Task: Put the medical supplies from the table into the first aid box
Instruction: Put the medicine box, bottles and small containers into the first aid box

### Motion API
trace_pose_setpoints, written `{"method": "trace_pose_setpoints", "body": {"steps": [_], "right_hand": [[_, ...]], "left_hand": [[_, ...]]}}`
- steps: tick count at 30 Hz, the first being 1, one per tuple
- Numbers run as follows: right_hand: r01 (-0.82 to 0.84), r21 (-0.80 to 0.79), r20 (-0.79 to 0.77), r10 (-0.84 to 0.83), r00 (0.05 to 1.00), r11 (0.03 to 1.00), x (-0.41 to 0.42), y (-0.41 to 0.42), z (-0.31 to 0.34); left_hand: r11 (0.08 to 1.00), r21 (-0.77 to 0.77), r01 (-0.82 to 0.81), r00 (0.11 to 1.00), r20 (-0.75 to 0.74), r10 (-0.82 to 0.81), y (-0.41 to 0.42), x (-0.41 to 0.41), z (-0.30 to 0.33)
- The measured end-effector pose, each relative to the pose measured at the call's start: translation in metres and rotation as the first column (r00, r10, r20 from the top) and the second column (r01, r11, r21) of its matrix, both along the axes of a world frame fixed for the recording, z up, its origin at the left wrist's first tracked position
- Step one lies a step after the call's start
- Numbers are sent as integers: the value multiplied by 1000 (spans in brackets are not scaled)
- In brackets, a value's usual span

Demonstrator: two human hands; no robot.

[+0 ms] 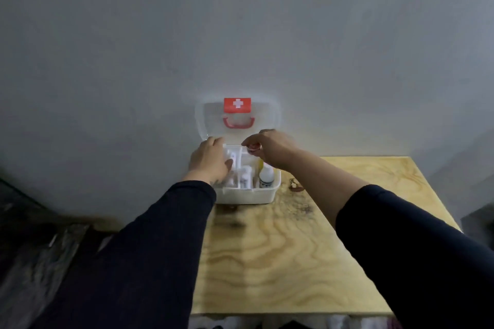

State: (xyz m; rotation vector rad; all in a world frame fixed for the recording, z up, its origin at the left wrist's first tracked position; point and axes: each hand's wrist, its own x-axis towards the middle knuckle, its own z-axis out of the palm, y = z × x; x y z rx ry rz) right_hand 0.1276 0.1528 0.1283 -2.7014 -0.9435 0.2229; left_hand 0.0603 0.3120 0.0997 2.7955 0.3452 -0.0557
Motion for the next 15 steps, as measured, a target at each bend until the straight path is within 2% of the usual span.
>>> {"method": "trace_pose_setpoints", "body": {"steps": [5,10,15], "right_hand": [[-13,-31,15,13,1000,999,-6,62,-15],[43,-79,-7,-43,999,996,-5,109,-40],[160,-119,-3,-161,987,980,-2,137,-55]], "left_hand": [[979,-180,-94,993,-82,81,40,-12,-31],[923,-385,-21,998,-61,-2,56,-16,-45],[881,-469,59,995,-43,-90,66,-21,-54]]}}
